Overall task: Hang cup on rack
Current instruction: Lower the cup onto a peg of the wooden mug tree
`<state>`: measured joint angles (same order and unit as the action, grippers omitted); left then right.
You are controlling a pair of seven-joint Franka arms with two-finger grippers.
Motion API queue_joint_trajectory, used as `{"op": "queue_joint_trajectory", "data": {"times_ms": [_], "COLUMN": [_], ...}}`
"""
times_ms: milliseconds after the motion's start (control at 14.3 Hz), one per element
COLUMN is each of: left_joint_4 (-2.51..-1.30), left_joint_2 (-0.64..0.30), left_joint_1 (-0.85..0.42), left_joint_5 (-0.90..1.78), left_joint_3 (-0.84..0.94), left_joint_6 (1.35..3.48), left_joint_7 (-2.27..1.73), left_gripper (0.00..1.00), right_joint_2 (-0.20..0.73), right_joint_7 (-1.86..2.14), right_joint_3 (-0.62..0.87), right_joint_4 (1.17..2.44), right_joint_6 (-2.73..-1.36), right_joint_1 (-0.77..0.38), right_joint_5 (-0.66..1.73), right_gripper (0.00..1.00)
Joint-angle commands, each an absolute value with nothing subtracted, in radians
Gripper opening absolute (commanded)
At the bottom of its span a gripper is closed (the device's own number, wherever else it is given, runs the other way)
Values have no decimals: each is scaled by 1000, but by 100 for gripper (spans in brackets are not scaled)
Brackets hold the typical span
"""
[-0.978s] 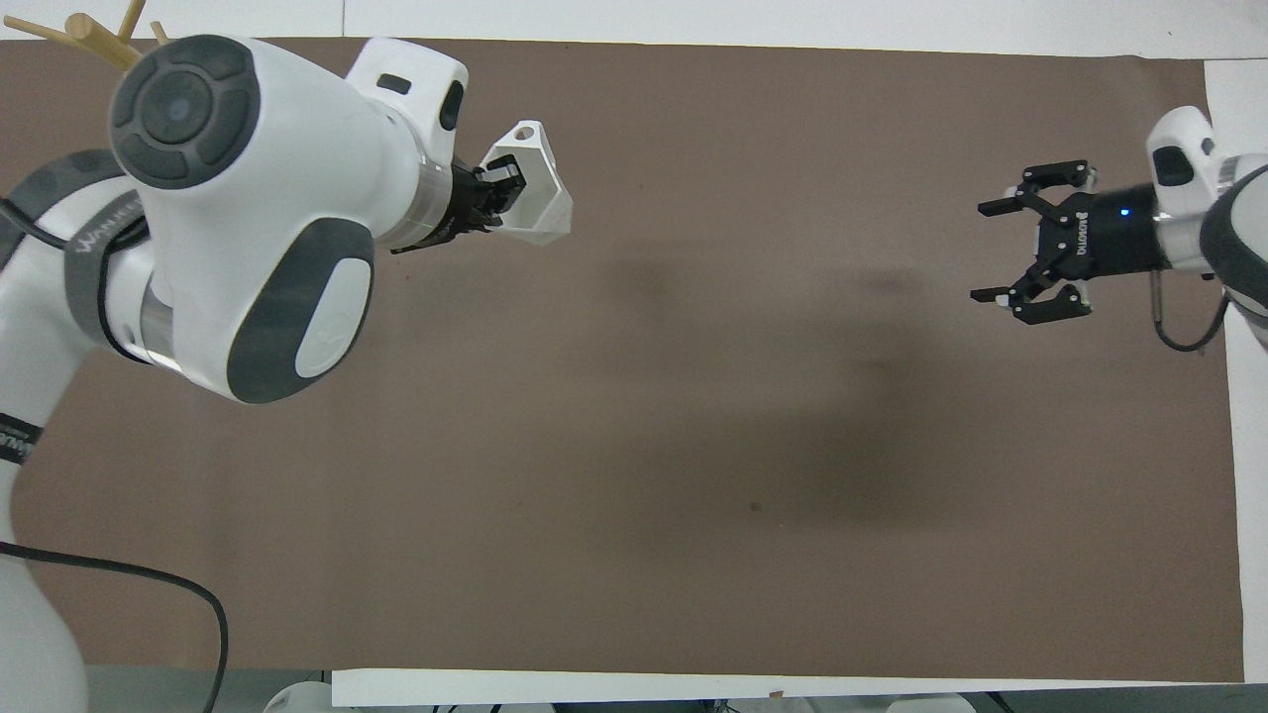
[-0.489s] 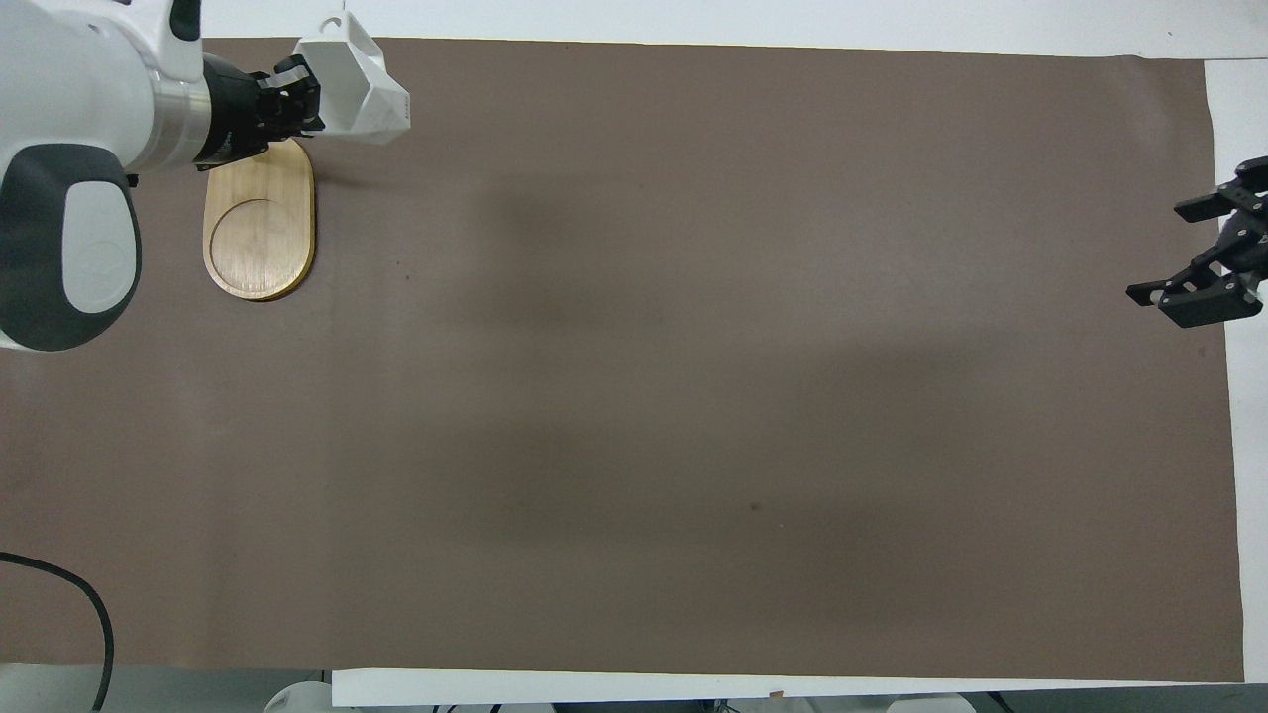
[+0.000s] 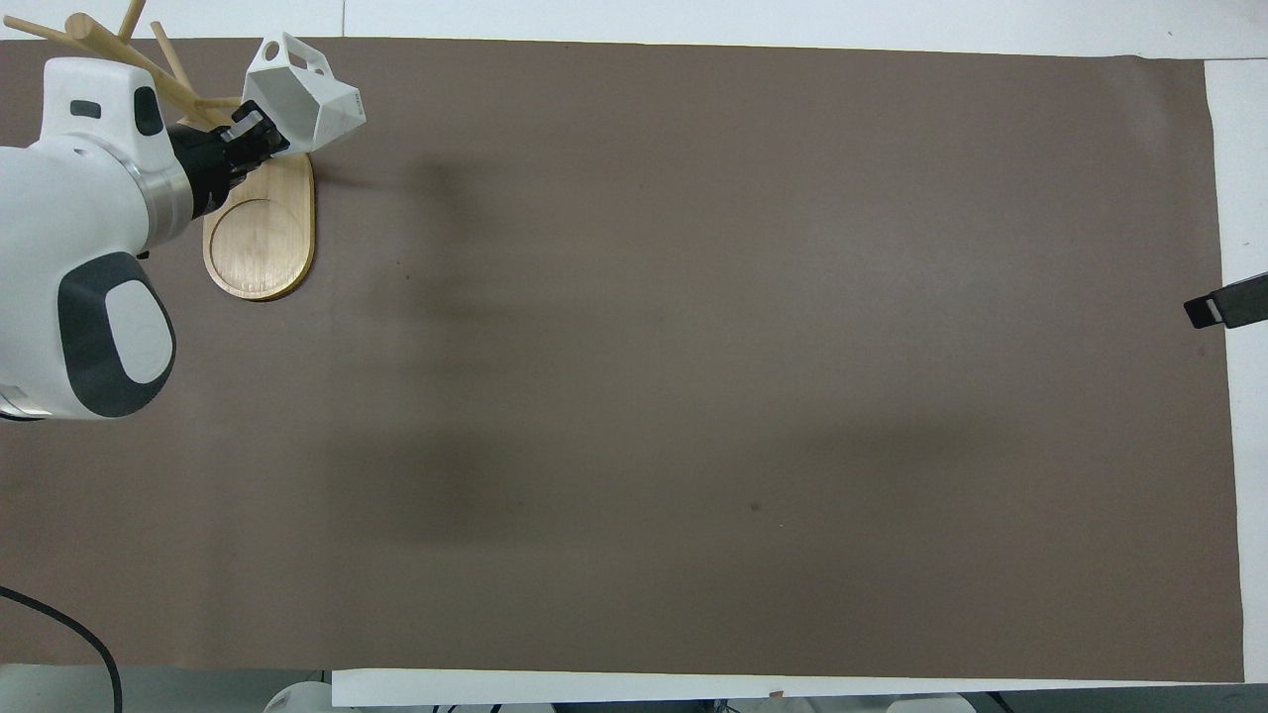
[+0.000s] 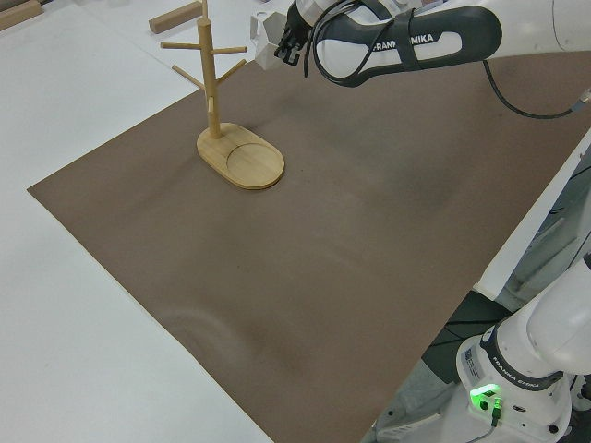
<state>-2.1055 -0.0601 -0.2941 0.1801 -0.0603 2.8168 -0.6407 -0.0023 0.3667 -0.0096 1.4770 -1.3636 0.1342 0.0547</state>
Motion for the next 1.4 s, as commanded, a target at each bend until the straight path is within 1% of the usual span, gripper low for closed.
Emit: {"op": "queue_joint_trajectory", "data": {"times_ms": [0, 70, 140, 280, 419, 769, 978, 1328], "left_joint_4": [-2310, -2347, -2358, -2359, -2368, -2367, -2358, -2358], "left_joint_2": [-28, -44, -72, -100, -124, -144, -170, -170], "left_joint_1": [-294, -296, -296, -296, -295, -284, -250, -224], "left_joint_5": [206, 209, 210, 209, 209, 210, 207, 209], "left_joint_3": [-46, -45, -43, -41, -40, -41, -40, -40], "left_joint_6": [3148, 3263, 3325, 3356, 3422, 3430, 3430, 3427], "left_joint_7": [-630, -634, -638, -640, -641, -644, -644, -644], "left_gripper": [0, 0, 0, 0, 0, 0, 0, 0], "right_joint_2": [12, -7, -20, -38, -34, -29, -32, -32], "right_joint_7": [244, 236, 206, 144, 143, 141, 147, 152], "right_joint_3": [-67, -86, -86, -86, -87, -86, -86, -86], "right_joint_4": [1433, 1451, 1474, 1499, 1500, 1512, 1528, 1528], "right_joint_6": [-1304, -1311, -1322, -1322, -1309, -1305, -1307, -1307], "right_joint_1": [34, 8, 0, -9, -20, -21, -18, -18], "right_joint_5": [-6, -9, -14, -14, -14, -9, -9, -9], "right_gripper": [100, 100, 100, 100, 100, 100, 100, 100]}}
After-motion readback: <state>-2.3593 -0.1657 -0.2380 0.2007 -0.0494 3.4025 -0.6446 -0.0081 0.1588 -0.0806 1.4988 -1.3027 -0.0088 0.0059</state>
